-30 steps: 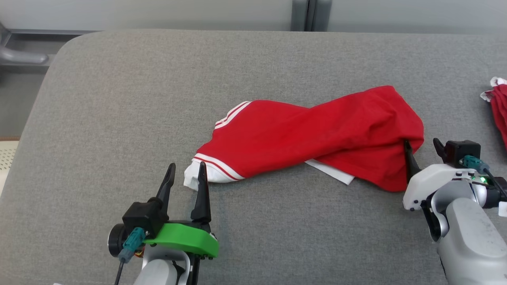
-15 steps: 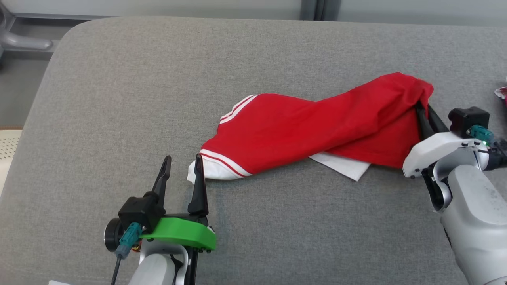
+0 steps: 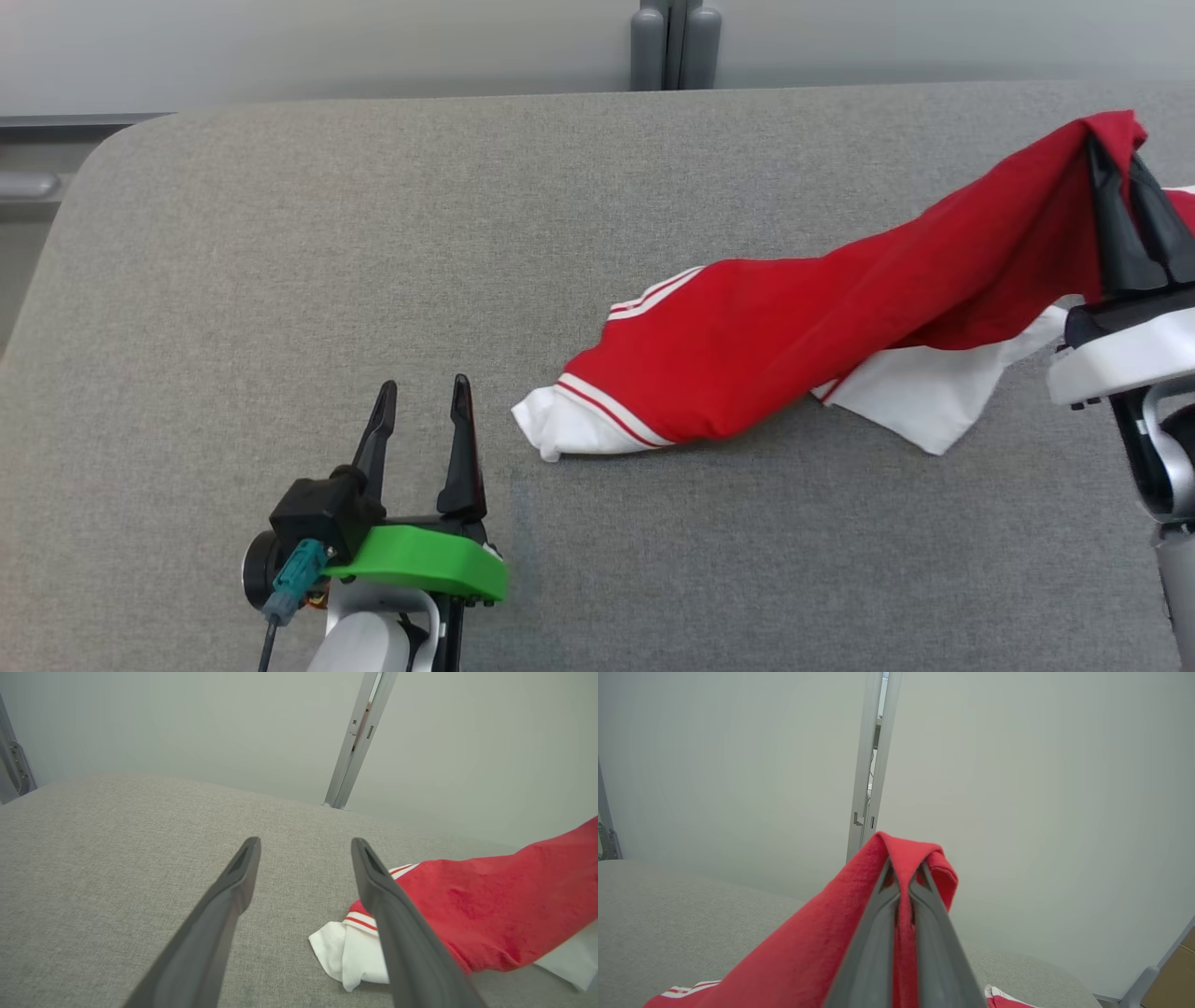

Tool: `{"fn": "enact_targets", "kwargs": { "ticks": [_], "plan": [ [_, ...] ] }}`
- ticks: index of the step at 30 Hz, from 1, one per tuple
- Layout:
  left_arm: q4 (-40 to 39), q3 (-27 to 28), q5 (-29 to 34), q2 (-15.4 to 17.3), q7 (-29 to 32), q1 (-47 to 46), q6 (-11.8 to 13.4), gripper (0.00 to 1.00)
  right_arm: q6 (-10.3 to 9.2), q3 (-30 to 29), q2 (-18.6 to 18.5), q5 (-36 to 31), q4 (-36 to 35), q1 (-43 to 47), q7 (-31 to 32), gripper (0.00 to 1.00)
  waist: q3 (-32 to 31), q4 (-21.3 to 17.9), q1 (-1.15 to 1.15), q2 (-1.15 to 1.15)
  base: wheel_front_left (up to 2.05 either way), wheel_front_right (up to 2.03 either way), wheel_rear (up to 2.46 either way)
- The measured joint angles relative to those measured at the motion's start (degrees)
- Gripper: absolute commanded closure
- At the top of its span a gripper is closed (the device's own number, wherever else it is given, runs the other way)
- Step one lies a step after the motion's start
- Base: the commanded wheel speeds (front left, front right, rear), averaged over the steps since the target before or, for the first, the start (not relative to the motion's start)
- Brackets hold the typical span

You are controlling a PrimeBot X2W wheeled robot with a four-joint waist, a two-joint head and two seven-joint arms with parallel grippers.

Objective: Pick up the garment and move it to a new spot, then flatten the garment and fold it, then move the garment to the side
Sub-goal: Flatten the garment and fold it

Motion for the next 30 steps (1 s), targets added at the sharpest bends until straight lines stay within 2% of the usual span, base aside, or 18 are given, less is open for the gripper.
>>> {"fn": "enact_targets", "kwargs": {
  "ticks": [4, 7, 11, 15, 21, 22, 23, 24, 30],
  "plan": [
    [-0.7, -0.6, -0.4, 0.0, 0.0, -0.2, 0.0, 0.0, -0.01, -1.1, -2.6, -0.5, -4.5, 1.0, 5.7, 1.0, 0.9, 0.1, 0.0, 0.0, 0.0, 0.0, 0.0],
    [-1.2, -1.1, -0.6, 0.0, 0.0, -1.3, 0.0, 0.0, 0.01, 0.6, -4.7, 0.5, -1.2, -1.7, 8.3, 1.0, 2.1, 0.6, 0.0, 0.0, 0.0, 0.0, 0.0],
    [-2.2, -2.5, -0.9, 0.0, 0.0, -3.3, -0.2, 0.0, 0.0, 2.8, -7.8, 2.2, 10.7, -10.6, 8.8, 1.0, 4.4, 1.8, 0.0, 0.0, 0.0, 0.0, 0.0],
    [-2.7, -4.1, -1.1, 0.0, 0.0, -5.7, -0.3, 0.0, 0.0, 4.7, -10.6, 0.4, 25.2, -19.9, 7.4, 1.0, 6.5, 3.9, 0.0, 0.0, 0.0, 0.0, 0.0],
    [-3.3, -4.9, -1.2, 0.0, 0.0, -7.8, -0.2, 0.0, 0.0, 9.8, -10.5, -2.9, 41.1, -32.5, 2.0, 1.0, 9.8, 6.9, 0.0, 0.0, 0.0, 0.0, 0.0],
    [-3.3, -4.9, -1.2, 0.0, 0.0, -7.8, -0.2, 0.0, 0.0, 10.3, -10.3, -3.4, 43.0, -34.1, 1.2, 0.69, 10.2, 7.3, 0.0, 0.0, 0.0, 0.0, 0.0],
    [-3.3, -4.9, -1.2, 0.0, 0.0, -7.9, -0.2, 0.0, 0.0, 10.7, -9.9, -3.9, 45.3, -35.8, 0.5, 0.26, 10.8, 7.6, 0.0, 0.0, 0.0, 0.0, 0.0],
    [-3.2, -4.8, -1.2, 0.0, 0.0, -7.9, -0.1, 0.0, 0.0, 11.1, -9.4, -4.7, 47.3, -37.2, -0.4, 0.0, 11.3, 7.9, 0.0, 0.0, 0.0, 0.0, 0.0],
    [-3.0, -4.4, -1.0, 0.0, 0.0, -7.9, 0.3, 0.0, 0.0, 12.3, -6.6, -7.2, 54.5, -41.8, -7.3, 0.0, 12.5, 8.0, 0.0, 0.0, 0.0, 0.0, 0.0]
  ]
}}
